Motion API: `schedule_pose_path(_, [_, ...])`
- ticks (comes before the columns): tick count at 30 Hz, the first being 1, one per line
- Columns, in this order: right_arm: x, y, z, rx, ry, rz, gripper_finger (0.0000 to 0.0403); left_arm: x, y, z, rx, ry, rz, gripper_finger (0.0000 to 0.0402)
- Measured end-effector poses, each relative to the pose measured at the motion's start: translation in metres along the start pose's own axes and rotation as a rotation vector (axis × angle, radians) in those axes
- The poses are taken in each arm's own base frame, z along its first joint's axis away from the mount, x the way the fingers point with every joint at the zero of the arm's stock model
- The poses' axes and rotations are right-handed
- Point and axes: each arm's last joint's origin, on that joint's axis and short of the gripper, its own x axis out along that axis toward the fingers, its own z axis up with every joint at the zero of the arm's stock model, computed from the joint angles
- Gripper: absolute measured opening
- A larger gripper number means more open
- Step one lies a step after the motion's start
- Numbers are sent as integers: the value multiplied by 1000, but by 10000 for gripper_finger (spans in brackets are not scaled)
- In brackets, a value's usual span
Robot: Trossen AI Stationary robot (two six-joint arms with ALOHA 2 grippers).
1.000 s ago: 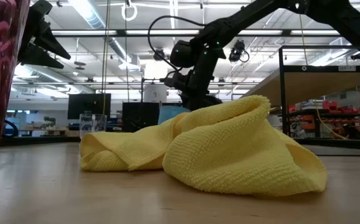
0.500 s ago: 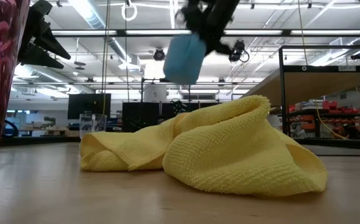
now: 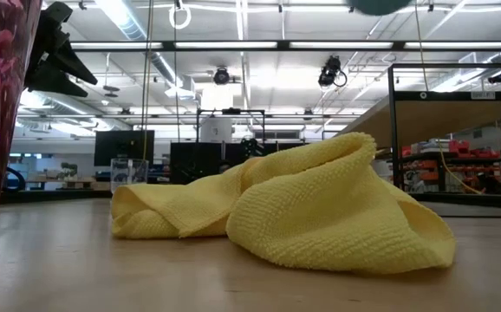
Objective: Stack small to large cups/mugs on shelf
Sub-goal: Move the blue mug to the bottom right of the table
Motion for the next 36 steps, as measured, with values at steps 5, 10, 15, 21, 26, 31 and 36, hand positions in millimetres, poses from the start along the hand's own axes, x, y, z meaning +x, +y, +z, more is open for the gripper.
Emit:
schedule_pose_path(5, [17,25,-52,51,79,-85,6,0,0,0,-17,0,-1,172])
schedule_pose_path(10, [55,37,-99,172,116,-126,6,0,0,0,-22,0,-1,172])
schedule_pose_path(15, [102,41,-131,314,118,-70,6,0,0,0,-19,0,-1,172])
schedule_pose_path(21, [144,30,-155,423,117,-145,6,0,0,-1,-13,27,-11,172])
schedule_pose_path(26, [152,22,-160,427,105,-208,6,0,0,-2,-6,47,-16,172])
schedule_pose_path(31, [150,13,-160,398,70,-293,6,0,1,-2,7,52,-7,172])
schedule_pose_path(36, [152,12,-159,382,33,-291,6,0,3,-3,17,57,2,172])
